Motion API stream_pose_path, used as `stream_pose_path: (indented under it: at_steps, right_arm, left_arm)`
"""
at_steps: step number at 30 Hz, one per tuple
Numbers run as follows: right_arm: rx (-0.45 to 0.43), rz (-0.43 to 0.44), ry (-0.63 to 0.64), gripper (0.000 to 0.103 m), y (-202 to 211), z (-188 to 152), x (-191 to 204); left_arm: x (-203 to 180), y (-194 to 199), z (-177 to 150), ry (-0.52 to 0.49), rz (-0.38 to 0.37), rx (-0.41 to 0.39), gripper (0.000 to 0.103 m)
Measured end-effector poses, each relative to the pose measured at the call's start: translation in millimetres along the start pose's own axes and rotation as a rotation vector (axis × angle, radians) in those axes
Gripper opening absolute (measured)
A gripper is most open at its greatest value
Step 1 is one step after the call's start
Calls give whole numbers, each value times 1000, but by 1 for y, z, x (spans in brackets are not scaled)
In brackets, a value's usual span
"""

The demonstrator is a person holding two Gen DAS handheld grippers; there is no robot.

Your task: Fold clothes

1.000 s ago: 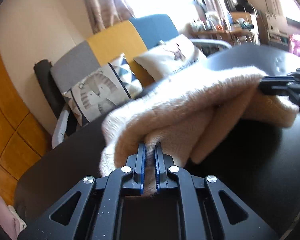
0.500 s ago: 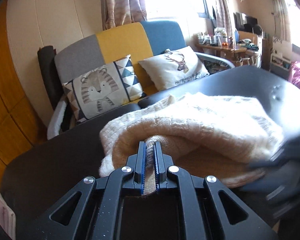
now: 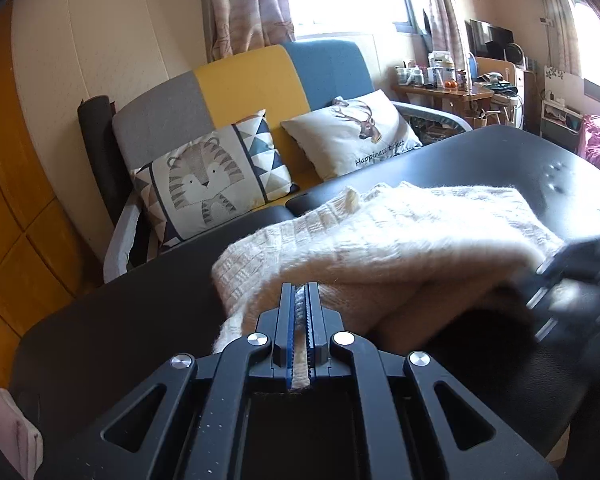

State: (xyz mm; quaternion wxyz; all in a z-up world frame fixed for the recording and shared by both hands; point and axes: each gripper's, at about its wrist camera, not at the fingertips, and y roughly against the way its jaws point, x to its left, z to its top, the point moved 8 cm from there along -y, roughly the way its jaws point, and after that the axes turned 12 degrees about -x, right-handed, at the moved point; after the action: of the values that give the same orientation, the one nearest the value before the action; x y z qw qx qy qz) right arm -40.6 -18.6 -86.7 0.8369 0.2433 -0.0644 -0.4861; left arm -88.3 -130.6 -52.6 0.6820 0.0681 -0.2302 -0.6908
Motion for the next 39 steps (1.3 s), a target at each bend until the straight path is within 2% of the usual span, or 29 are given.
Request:
stream_pose_path:
  at_steps: [4, 7, 8, 12, 13, 16, 18, 20, 24, 29, 33, 38, 39]
  right_arm:
    - [-101, -37, -211, 5, 42, 17, -48]
    - [-172, -85, -280, 5, 73, 25, -77]
    - [-197, -105, -306, 0, 82, 28, -87]
    - [-279, -182, -364, 0, 121, 38, -133]
    - [-285, -180, -366, 0, 122, 45, -142]
    - [-223, -18, -422, 4, 98, 52, -147]
    - [-171, 64, -441, 29, 86, 45, -134]
    - [-81, 104, -397, 29, 67, 27, -108]
    - [110, 96, -262, 29, 19, -30, -54]
    - [129, 276, -304, 29, 19, -45, -12]
    - [127, 190, -101, 30, -11, -40, 15]
    - [169, 111, 126, 30, -48, -41, 45]
    - [162, 88, 155, 31, -52, -42, 47]
  left_arm:
    - [3, 0, -5, -3, 11, 4, 4]
    - [7, 0, -8, -4, 22, 9, 4]
    - [9, -1, -9, 0, 26, 12, 4]
    - [18, 1, -14, 52, 16, 21, 3]
    - [18, 3, -15, 63, 4, 13, 3]
    - [7, 11, -21, 37, -9, -1, 3]
    - [0, 15, -26, 13, -11, -3, 3]
    - [-6, 16, -33, 11, -14, 10, 3]
    - [-6, 16, -47, 37, -6, 35, 3]
    - [-9, 14, -56, 62, -32, 50, 3]
    - [-26, 15, -56, 38, -64, 50, 3]
    - [-49, 7, -78, -151, -61, 106, 6]
    - [-53, 6, -80, -198, -60, 97, 10]
